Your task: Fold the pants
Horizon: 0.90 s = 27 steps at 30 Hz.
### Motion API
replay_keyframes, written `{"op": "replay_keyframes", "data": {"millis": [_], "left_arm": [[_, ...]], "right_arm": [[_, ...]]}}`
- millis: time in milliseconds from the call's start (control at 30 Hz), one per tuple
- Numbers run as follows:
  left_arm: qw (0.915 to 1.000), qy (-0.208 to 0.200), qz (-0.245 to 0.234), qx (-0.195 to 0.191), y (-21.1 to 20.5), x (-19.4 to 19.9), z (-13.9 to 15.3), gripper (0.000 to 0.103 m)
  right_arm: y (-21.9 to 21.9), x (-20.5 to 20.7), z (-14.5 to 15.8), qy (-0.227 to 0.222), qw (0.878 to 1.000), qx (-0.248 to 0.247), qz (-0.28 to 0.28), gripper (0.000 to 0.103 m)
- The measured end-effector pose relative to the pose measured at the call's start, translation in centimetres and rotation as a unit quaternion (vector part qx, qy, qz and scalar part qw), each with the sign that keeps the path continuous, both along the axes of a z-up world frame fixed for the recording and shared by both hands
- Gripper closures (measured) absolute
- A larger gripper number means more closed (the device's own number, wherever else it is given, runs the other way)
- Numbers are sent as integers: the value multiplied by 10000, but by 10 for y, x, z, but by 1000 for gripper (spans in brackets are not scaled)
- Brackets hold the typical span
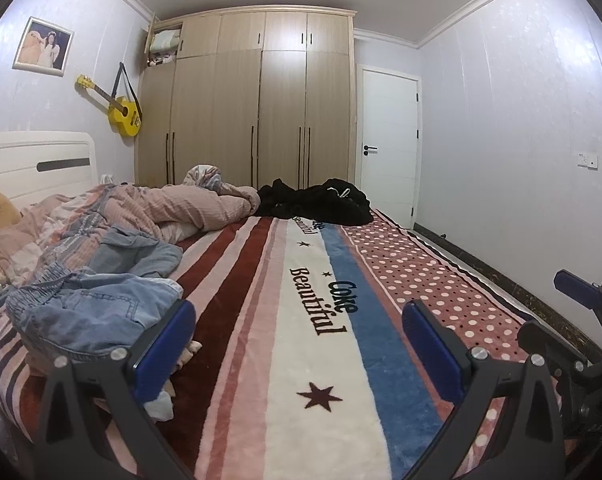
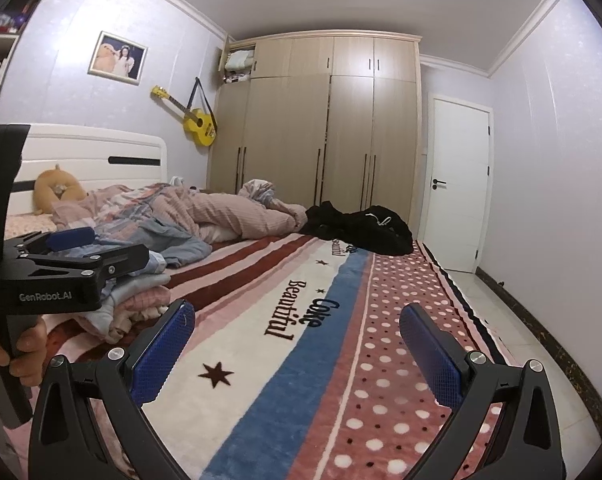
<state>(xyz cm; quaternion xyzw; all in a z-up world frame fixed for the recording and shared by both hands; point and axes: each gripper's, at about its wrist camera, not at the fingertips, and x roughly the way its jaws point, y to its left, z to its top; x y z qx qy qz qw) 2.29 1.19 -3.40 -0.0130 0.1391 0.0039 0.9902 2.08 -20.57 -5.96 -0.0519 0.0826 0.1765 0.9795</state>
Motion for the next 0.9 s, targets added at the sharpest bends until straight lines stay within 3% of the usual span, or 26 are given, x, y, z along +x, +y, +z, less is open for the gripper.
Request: {"op": "replay_keyframes", "data": {"millis": [900], "left_arm": [[10000,-8,-16,9,0,-5,0,1]], "right_arm": [[1,-2,-1,14,10000,58,-16,1]]}}
